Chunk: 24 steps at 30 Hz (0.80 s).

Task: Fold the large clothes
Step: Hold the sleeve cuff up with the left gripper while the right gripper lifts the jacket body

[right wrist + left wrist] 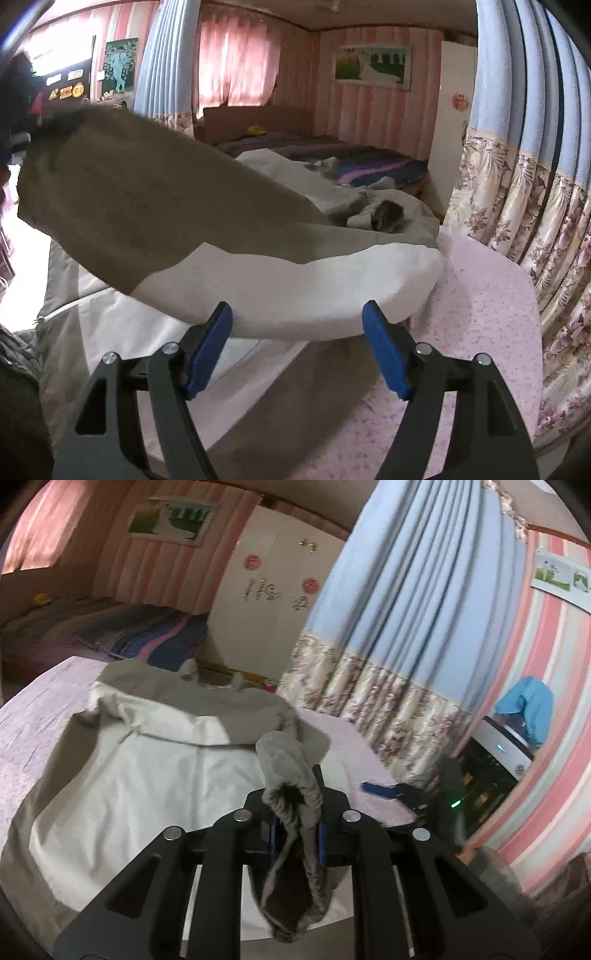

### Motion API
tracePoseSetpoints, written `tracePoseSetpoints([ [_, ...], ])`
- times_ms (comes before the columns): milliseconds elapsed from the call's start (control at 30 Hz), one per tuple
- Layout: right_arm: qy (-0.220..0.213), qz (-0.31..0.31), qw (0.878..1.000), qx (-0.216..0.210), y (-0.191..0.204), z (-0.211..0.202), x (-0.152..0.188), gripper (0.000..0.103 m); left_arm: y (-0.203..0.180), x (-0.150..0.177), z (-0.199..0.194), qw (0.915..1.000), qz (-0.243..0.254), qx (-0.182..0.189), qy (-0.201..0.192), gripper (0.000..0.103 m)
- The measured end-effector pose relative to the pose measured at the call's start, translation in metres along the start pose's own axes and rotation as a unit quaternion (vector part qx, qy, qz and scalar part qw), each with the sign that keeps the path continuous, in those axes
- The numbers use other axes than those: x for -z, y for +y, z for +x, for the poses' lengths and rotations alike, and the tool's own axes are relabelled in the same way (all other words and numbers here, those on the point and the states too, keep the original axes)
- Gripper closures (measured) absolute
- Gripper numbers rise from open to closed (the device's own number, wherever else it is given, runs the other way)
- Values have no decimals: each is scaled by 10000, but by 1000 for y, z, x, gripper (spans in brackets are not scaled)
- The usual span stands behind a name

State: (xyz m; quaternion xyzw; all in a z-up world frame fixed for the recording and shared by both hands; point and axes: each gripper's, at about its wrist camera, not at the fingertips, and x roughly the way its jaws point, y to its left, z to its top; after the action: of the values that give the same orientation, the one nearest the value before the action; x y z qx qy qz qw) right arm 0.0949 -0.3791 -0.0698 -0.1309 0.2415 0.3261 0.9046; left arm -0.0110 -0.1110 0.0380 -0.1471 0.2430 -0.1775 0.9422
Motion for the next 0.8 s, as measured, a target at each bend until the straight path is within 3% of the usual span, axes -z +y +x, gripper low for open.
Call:
tracePoseSetpoints([
  [67,-3,-54,10000,11,2,-1,6,29,-5,-6,0,10000,58,2,-10,90],
  [133,44,-172,9998,-70,0,-6,9,22,-8,-12,1,9999,138,-32,-55,90],
  [267,-274,-262,9990,226,0,-16,5,14,-5,-31,-6,9999,44,40,-150,90],
  [400,-304,-813,9914,981,17,12,-7,14,-2,-41,-8,9998,-26,120,-170,90],
  [567,-292,-714,9896,1212,11,53,-28,15,-8,-46,-9,9991,-24,416,-43,90],
  [600,-250,-688,9875,1397,6,62,-36,32,-10,-47,-8,9989,-4,466,-32,90],
  [633,-183,-550,9874,1471,-3,67,-41,78,-16,-51,-5,9985,88,547,7,90],
  [667,-113,-181,9870,1592,-20,71,-50,95,-21,-53,-1,9981,180,581,29,90],
  [800,-547,1122,9675,2199,-79,40,-59,100,-57,-79,37,9930,872,781,130,90],
])
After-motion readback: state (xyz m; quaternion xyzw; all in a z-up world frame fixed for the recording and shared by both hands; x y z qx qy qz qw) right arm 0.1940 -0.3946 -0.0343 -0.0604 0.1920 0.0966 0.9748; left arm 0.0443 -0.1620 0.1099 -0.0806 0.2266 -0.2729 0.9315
